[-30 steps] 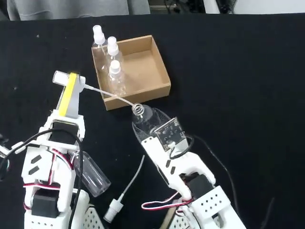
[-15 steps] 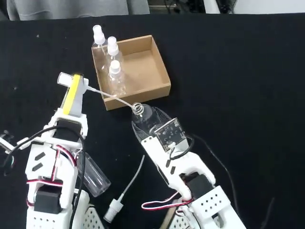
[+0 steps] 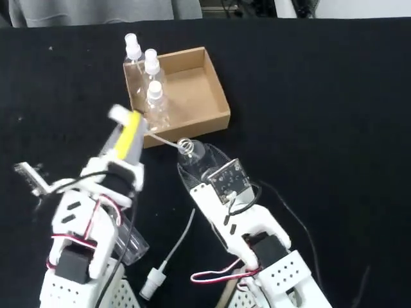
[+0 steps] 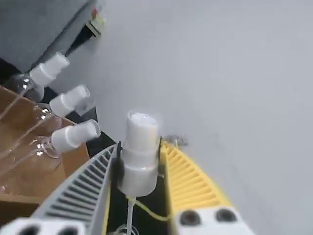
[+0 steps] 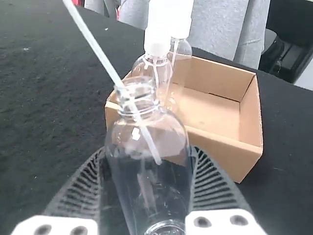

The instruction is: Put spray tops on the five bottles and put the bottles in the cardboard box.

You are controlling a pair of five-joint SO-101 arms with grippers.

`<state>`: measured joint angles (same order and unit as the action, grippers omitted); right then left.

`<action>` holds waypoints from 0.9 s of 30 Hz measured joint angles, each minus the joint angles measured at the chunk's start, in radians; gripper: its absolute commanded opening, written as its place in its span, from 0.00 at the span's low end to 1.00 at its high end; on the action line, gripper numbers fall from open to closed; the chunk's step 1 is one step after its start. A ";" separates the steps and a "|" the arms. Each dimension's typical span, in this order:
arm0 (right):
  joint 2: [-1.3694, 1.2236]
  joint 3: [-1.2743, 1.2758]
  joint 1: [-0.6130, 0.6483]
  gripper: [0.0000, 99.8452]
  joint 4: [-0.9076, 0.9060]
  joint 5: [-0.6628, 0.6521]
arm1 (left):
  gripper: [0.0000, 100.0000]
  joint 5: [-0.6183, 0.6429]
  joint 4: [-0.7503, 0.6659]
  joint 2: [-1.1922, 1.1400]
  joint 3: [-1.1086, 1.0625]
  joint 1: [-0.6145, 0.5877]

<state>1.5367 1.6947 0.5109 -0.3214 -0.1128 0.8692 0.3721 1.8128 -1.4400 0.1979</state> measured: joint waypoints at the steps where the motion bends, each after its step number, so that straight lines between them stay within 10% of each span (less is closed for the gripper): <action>1: 0.000 0.000 0.000 0.06 0.000 0.000 | 0.03 -0.012 0.000 0.002 -0.002 0.018; 27: 0.000 0.000 0.002 0.06 0.000 -0.002 | 0.03 -0.144 -0.002 0.002 -0.064 0.186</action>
<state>1.5367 1.6947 0.5125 -0.3214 -0.1143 0.7250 0.3705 1.8144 -1.5044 0.3836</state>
